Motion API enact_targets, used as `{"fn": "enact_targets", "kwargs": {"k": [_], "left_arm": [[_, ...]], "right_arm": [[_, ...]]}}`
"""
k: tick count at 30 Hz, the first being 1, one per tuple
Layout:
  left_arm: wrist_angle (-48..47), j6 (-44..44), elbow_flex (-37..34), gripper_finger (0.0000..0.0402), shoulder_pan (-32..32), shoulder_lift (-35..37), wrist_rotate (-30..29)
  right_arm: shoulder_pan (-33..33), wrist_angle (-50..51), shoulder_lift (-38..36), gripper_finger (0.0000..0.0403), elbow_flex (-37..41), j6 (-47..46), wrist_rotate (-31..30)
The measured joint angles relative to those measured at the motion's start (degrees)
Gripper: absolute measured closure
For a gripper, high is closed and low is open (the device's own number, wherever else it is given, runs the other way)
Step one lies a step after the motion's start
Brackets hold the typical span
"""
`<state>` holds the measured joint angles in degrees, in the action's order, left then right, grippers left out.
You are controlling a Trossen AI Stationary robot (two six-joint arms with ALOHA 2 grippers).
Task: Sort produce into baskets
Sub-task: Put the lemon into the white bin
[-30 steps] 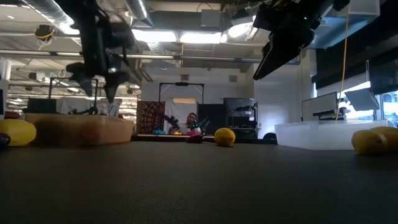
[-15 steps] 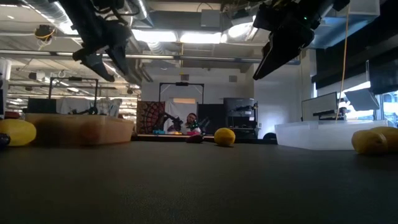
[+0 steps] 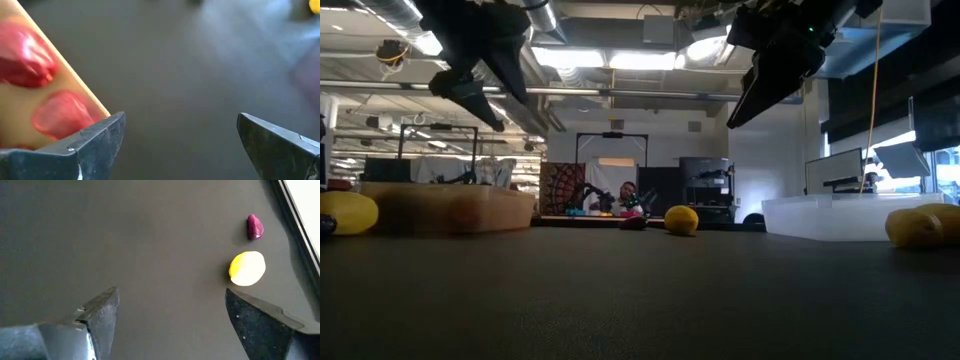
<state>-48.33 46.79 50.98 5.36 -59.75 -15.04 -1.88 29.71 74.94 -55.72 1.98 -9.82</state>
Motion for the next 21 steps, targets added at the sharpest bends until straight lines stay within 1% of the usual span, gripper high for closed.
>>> {"fn": "enact_targets", "kwargs": {"k": [5, 11, 18, 21], "left_arm": [[-4.92, 8.37, 0.0, 0.0025, -4.9, -3.16, -0.01], [-13.77, 21.15, 0.0, 0.0025, -10.58, -6.78, 0.61], [-23.88, 33.11, 0.0, 0.0025, -14.38, -11.35, 2.13], [-25.22, 35.22, 0.0, 0.0025, -15.0, -13.89, 2.18]], "right_arm": [[0.01, 0.02, 0.0, 0.0079, 0.0, -0.09, -0.01], [0.0, -1.4, 0.0, 0.0079, 0.0, 0.02, -0.01], [0.01, -2.66, -0.02, 0.0079, -0.02, -0.13, -0.01], [0.0, -2.68, -0.02, 0.0079, -0.02, -0.15, -0.01]]}}
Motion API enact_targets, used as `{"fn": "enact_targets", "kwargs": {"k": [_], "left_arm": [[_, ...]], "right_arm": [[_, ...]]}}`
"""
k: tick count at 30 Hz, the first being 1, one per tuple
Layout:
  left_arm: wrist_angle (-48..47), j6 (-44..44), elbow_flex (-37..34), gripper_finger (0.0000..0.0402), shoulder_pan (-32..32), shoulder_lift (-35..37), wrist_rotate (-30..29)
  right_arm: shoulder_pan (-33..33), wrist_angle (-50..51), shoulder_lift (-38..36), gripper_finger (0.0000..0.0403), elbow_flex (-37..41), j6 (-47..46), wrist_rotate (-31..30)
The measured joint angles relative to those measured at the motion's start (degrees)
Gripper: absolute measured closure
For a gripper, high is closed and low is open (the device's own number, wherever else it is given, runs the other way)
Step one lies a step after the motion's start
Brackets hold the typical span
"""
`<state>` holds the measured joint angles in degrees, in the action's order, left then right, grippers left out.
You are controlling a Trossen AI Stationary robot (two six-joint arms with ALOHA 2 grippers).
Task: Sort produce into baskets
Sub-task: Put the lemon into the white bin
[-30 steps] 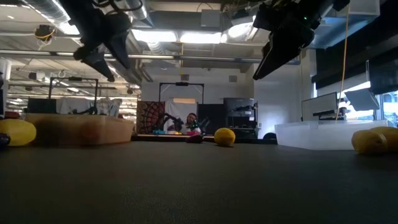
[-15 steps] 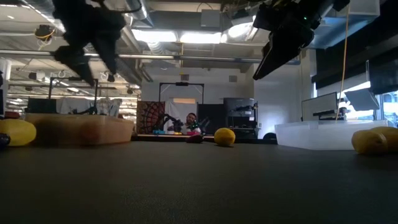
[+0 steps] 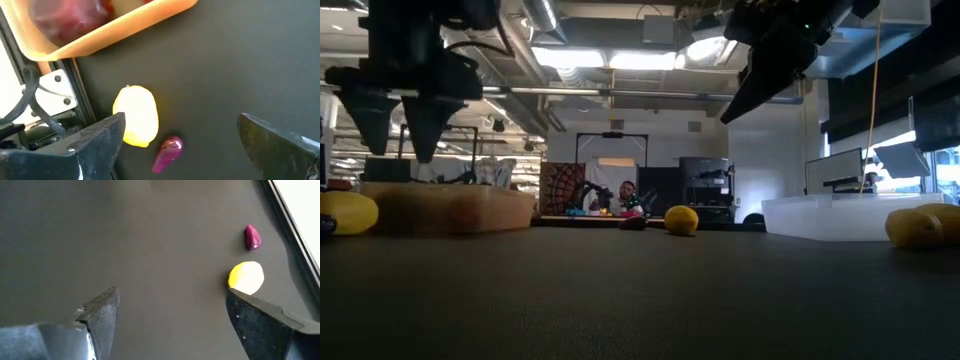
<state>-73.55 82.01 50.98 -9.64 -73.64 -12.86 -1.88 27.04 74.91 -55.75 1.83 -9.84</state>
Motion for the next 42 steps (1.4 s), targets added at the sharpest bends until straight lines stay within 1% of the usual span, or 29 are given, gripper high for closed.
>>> {"fn": "enact_targets", "kwargs": {"k": [4, 10, 18, 21, 28, 32, 39, 42], "left_arm": [[-0.54, 0.55, 0.0, 0.0025, -0.14, -4.18, 1.2], [-7.02, 2.1, -0.01, 0.0025, -0.11, -11.35, 3.45], [-4.82, 0.49, -0.22, 0.0025, 0.2, -16.16, 3.54], [-3.43, -0.29, -2.25, 0.0025, 0.89, -16.59, 3.88], [4.53, -2.43, -7.99, 0.003, 2.13, -16.6, 6.71], [6.37, -3.02, -9.31, 0.0064, 2.19, -16.51, 7.24], [8.5, -6.55, -9.42, 0.0161, 2.17, -16.45, 7.05], [8.47, -7.94, -9.44, 0.0197, 2.17, -16.45, 6.81]], "right_arm": [[0.01, 0.01, 0.0, 0.0079, 0.02, 0.0, 0.01], [0.01, 0.01, 0.0, 0.0079, 0.01, 0.0, 0.01], [0.0, 0.03, 0.0, 0.0079, 0.0, 0.0, -0.01], [0.01, 0.04, 0.0, 0.0079, 0.0, 0.0, 0.0], [0.0, 0.04, 0.0, 0.0079, 0.0, 0.0, 0.0], [0.0, 0.03, 0.0, 0.0079, 0.0, 0.0, 0.01], [0.0, 0.03, 0.0, 0.0079, 0.01, 0.0, -0.01], [0.0, 0.02, 0.0, 0.0079, 0.01, 0.0, 0.01]]}}
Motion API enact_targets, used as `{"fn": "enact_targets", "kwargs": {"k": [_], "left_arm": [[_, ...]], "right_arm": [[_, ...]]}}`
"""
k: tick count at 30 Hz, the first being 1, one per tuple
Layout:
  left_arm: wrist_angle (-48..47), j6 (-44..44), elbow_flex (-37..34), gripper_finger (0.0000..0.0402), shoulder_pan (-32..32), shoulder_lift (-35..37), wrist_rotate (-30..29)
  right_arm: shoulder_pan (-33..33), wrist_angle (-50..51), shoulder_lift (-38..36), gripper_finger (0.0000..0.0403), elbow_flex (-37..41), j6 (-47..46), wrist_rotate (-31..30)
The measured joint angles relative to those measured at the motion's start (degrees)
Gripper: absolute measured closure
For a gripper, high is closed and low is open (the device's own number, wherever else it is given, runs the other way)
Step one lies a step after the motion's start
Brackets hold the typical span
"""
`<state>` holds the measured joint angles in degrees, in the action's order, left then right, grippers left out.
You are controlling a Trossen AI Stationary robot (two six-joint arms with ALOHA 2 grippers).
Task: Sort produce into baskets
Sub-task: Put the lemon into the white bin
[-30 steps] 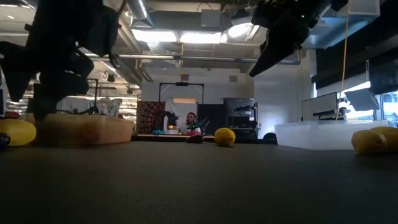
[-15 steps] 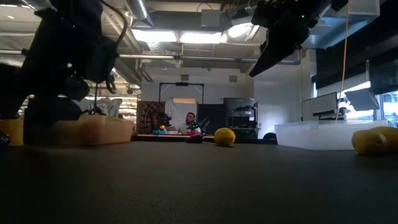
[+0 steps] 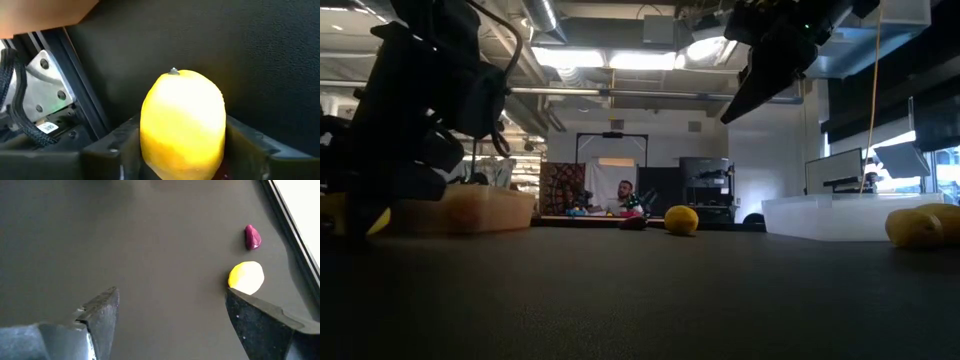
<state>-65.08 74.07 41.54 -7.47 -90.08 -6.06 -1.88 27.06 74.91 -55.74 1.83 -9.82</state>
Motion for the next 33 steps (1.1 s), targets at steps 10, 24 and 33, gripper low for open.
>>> {"fn": "enact_targets", "kwargs": {"k": [10, 24, 33], "left_arm": [[-0.39, -6.03, 3.65, 0.0199, -0.04, 0.75, -2.26], [3.56, -17.28, 14.55, 0.0201, -4.35, 0.9, -14.27], [25.31, -30.22, 15.65, 0.0202, -7.21, 0.9, -19.97]], "right_arm": [[0.01, -1.28, 0.0, 0.0079, -0.01, 0.0, 0.0], [0.05, 3.68, -4.21, 0.0079, -0.01, -0.24, 12.21], [1.3, -12.7, -9.64, 0.0079, 12.59, -7.08, 16.95]]}}
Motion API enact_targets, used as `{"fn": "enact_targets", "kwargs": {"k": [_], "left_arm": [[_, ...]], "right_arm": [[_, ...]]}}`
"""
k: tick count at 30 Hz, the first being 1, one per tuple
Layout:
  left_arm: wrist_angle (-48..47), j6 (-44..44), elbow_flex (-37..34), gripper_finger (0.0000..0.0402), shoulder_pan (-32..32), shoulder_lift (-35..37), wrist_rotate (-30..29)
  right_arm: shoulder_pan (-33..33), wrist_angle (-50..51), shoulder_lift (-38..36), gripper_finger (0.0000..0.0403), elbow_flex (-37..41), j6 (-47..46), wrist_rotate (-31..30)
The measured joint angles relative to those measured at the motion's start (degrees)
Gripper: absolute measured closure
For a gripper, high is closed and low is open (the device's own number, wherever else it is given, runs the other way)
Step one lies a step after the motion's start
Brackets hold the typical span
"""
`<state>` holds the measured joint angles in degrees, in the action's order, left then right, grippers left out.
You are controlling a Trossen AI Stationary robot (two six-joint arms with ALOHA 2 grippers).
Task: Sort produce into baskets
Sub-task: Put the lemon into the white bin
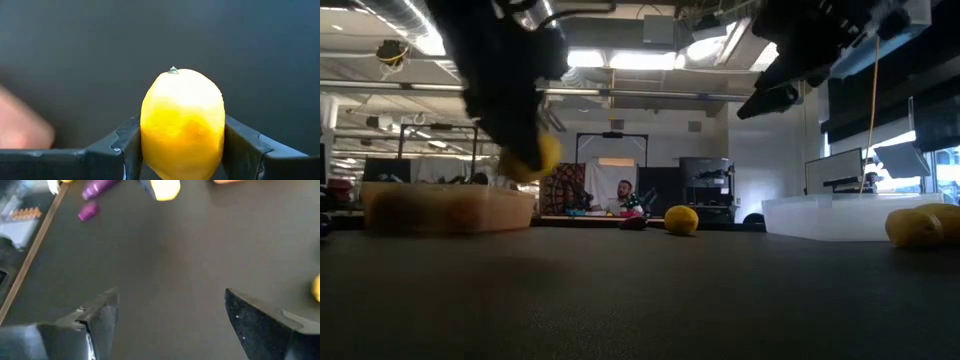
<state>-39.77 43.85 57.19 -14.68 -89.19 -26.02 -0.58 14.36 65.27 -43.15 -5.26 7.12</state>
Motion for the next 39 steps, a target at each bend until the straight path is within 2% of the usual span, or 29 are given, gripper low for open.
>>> {"fn": "enact_targets", "kwargs": {"k": [8, 13, 20, 23, 26, 32, 39], "left_arm": [[19.19, -12.92, 0.0, 0.0203, 0.9, 0.0, -0.43], [28.2, -18.4, 0.0, 0.0203, 1.18, 0.0, -0.37], [36.72, -21.53, 0.0, 0.0197, 0.21, 0.0, 0.0], [41.26, -24.13, 0.0, 0.0196, -0.71, -0.82, 0.02], [46.76, -28.31, 0.0, 0.0195, -1.65, -2.8, 0.21], [55.6, -30.95, 0.0, 0.0195, -1.94, -6.34, 0.33], [57.82, -31.61, 0.0, 0.0194, -1.79, -7.1, -0.24]], "right_arm": [[5.19, -16.81, -0.52, 0.0079, 8.24, -6.13, 0.06], [7.42, -21.16, -0.52, 0.0079, 8.45, -6.73, 0.02], [8.6, -26.23, -0.12, 0.0079, 8.45, -6.27, -2.05], [8.58, -30.41, 1.28, 0.0079, 8.45, -6.57, -5.18], [8.57, -36.76, 3.91, 0.0079, 8.43, -6.6, -5.53], [8.57, -48.43, 9.79, 0.0079, 8.43, -7.59, -1.99], [8.59, -53.96, 14.41, 0.0091, 8.43, -9.53, 0.67]]}}
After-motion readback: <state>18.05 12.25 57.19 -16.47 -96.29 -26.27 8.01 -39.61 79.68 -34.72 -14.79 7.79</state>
